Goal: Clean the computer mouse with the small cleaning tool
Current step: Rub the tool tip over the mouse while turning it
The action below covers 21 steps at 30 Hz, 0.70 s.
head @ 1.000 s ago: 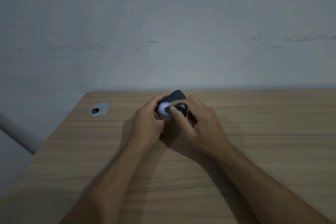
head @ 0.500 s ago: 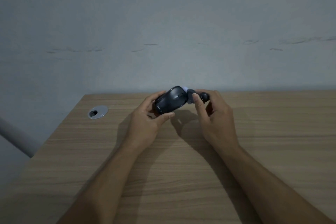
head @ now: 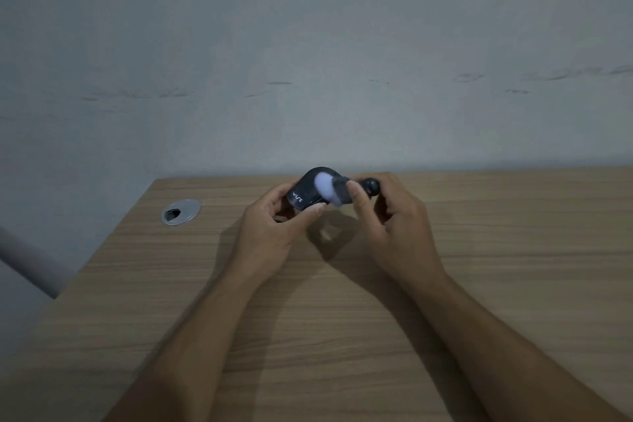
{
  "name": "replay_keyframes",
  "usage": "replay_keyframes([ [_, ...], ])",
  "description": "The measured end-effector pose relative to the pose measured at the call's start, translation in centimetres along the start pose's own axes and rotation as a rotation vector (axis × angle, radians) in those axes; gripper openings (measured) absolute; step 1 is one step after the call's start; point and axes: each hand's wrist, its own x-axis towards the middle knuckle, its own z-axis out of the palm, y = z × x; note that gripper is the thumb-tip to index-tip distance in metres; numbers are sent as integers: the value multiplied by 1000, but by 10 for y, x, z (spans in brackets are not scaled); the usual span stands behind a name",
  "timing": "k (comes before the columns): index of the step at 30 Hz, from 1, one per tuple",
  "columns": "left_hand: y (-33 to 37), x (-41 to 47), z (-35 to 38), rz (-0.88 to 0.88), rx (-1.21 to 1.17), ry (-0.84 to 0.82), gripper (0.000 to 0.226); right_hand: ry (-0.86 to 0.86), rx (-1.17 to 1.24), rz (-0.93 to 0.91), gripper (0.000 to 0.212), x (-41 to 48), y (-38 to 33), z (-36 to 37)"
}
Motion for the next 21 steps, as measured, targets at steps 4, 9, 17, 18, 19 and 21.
replay_keyframes([
  [4, 4, -2, 1, -3, -36, 0, 32, 86, -27, 132, 12, 3, 11, -3],
  [9, 6, -1, -3, -42, -94, 14, 34, -80, 96, 49, 18, -3, -4, 4],
  [17, 3, -2, 1, -16, -32, 14, 35, 63, -8, 202, 17, 5, 15, -2],
  [18, 4, -3, 2, -9, 4, -1, 36, 61, -13, 218, 17, 5, 16, -3],
  [19, 4, -4, 3, -4, 36, -8, 38, 52, -12, 215, 17, 5, 15, -3],
  [21, 5, -5, 3, 4, 74, 3, 42, 4, 20, 156, 17, 4, 9, -3],
])
